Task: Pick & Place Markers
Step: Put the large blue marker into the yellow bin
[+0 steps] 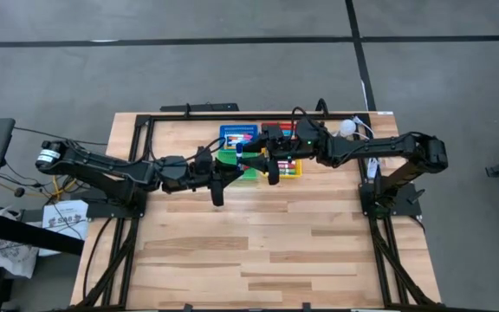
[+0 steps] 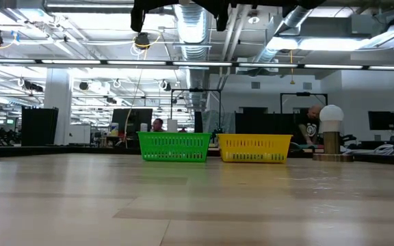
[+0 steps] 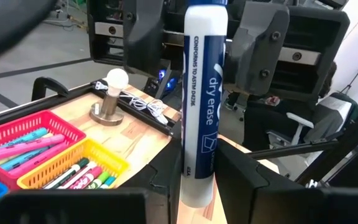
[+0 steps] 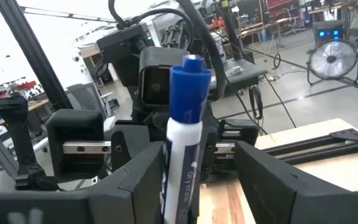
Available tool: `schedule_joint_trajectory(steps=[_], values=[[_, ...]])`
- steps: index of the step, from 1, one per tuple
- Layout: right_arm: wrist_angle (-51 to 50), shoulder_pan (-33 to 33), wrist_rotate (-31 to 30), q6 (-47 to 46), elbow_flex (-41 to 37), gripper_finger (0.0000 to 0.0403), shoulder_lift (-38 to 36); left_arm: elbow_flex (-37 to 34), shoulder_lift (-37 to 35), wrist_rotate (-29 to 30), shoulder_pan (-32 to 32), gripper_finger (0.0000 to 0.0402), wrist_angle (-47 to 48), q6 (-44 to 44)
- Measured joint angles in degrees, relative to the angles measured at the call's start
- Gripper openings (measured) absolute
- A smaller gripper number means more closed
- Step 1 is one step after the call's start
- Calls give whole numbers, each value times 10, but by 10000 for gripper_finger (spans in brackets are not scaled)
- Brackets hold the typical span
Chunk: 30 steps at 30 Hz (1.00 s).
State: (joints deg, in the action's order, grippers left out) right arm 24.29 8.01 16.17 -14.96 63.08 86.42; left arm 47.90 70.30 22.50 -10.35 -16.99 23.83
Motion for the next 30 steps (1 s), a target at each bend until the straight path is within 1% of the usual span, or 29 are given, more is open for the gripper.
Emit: schedule_joint_trajectory(steps=[3,7,18,24,27,30], values=[[1,-1,0,0,0,176,1,0,0,0,1,81,0,0],[2,0,1,0,0,172,0,0,0,0,2,81,0,3],[15,0,2,0,0,207,1,1,11,1,2,81,-3,4],[14,0,2,-1,0,216,1,1,16,-2,2,81,-10,4],[12,0,3,-1,0,211,1,1,16,-2,2,81,-11,4],[12,0,3,-1,0,190,1,1,16,-2,3,81,-13,4]])
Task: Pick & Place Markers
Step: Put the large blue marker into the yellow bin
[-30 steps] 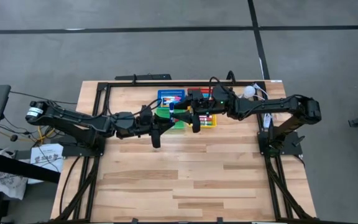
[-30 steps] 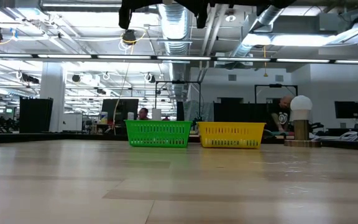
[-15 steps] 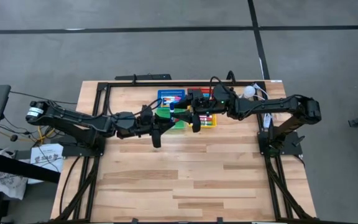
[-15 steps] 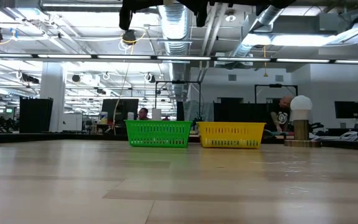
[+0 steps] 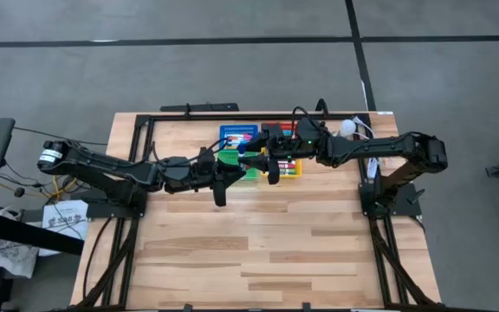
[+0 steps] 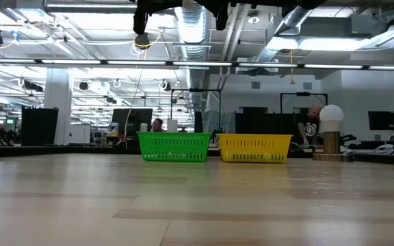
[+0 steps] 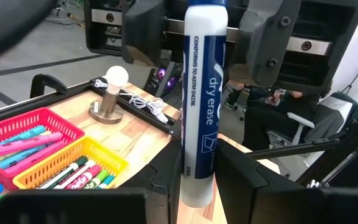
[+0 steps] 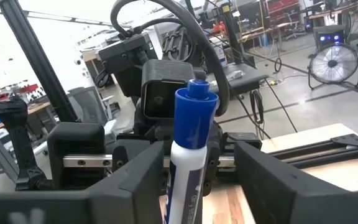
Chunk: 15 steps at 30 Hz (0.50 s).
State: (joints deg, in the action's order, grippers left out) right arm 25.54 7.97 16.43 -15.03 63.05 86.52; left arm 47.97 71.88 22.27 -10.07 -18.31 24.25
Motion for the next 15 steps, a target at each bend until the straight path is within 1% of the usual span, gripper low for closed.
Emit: schedule_joint_trajectory(steps=[3,8,10,15], values=[[0,0,0,0,0,151,0,0,0,0,0,81,0,0],[1,-1,4,-3,0,72,0,0,0,1,0,81,1,-2],[1,-1,6,-5,0,51,0,0,0,2,0,81,2,-4],[1,-1,6,-4,0,49,0,0,0,2,0,82,2,-3]])
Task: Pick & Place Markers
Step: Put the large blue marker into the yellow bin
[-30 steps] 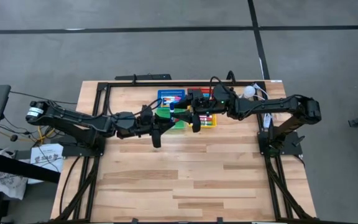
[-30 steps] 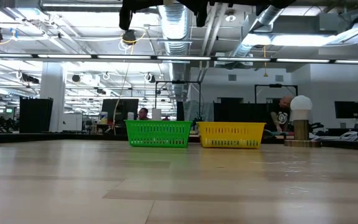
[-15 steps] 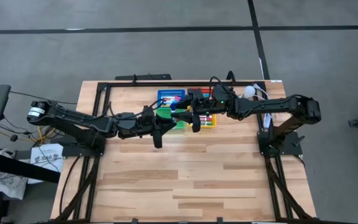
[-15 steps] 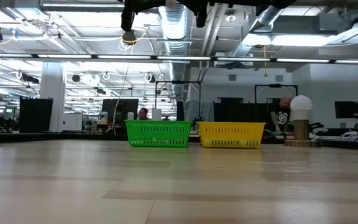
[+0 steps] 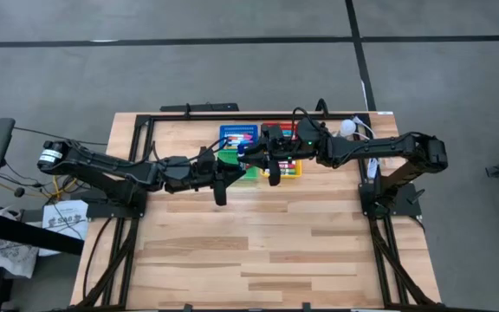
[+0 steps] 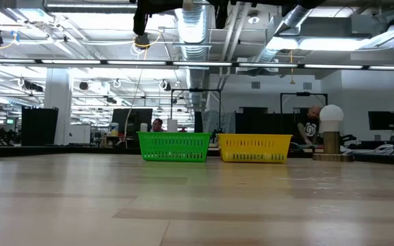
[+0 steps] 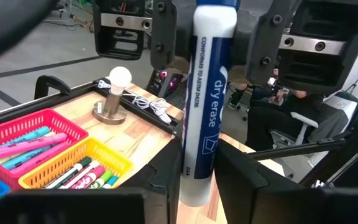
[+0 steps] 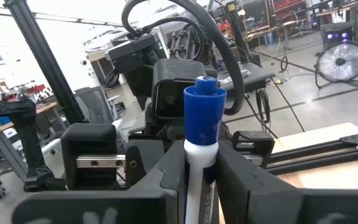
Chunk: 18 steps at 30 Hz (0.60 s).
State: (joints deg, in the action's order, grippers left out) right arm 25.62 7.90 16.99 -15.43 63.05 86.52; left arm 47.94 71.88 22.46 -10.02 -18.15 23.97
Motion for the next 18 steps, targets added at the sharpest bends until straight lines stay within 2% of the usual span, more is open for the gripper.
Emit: schedule_joint_trajectory(steps=[3,7,14,18], values=[[-1,0,-2,2,0,50,0,0,0,0,0,93,0,-8],[-10,1,-5,5,0,55,0,0,0,-2,0,129,0,-23],[-20,10,-5,5,0,55,0,0,-11,-3,-1,231,1,-26],[-48,17,-8,7,0,55,-3,0,-42,-27,-2,280,26,-30]])
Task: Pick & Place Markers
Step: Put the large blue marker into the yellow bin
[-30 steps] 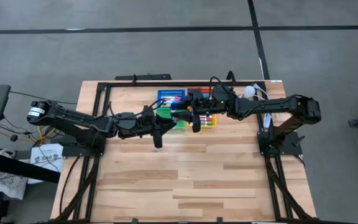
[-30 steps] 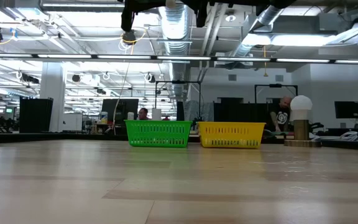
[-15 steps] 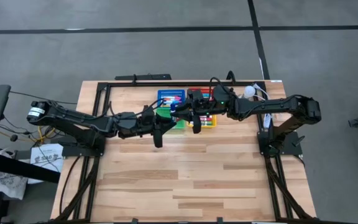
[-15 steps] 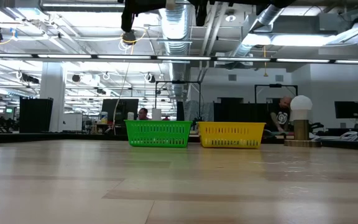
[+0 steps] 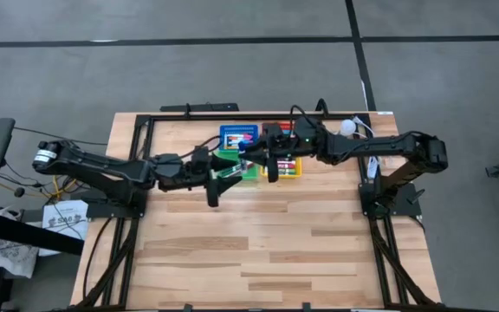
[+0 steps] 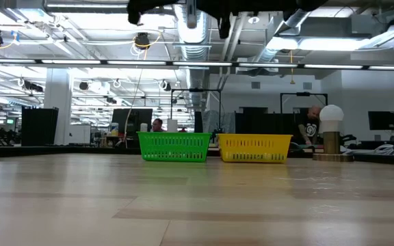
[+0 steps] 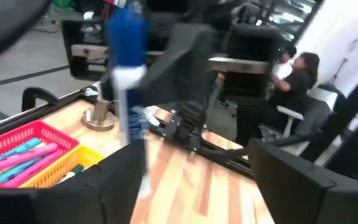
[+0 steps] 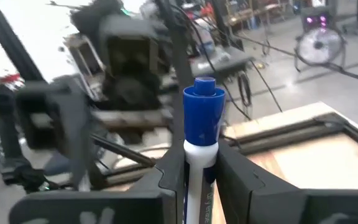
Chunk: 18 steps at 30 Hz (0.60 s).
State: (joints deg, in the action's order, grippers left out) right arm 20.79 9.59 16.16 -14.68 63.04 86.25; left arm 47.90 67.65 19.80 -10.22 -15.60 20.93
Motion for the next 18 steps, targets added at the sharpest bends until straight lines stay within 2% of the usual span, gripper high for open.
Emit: schedule_joint_trajectory(steps=[4,9,13,18], values=[[-50,12,0,6,0,56,-6,1,-47,0,0,300,79,-10],[-156,27,-5,33,0,56,-16,1,-93,1,0,302,154,-16],[-311,37,-44,80,46,56,-16,0,-112,4,0,302,203,-44],[-487,44,-115,151,122,56,-7,-28,-137,34,1,304,208,-70]])
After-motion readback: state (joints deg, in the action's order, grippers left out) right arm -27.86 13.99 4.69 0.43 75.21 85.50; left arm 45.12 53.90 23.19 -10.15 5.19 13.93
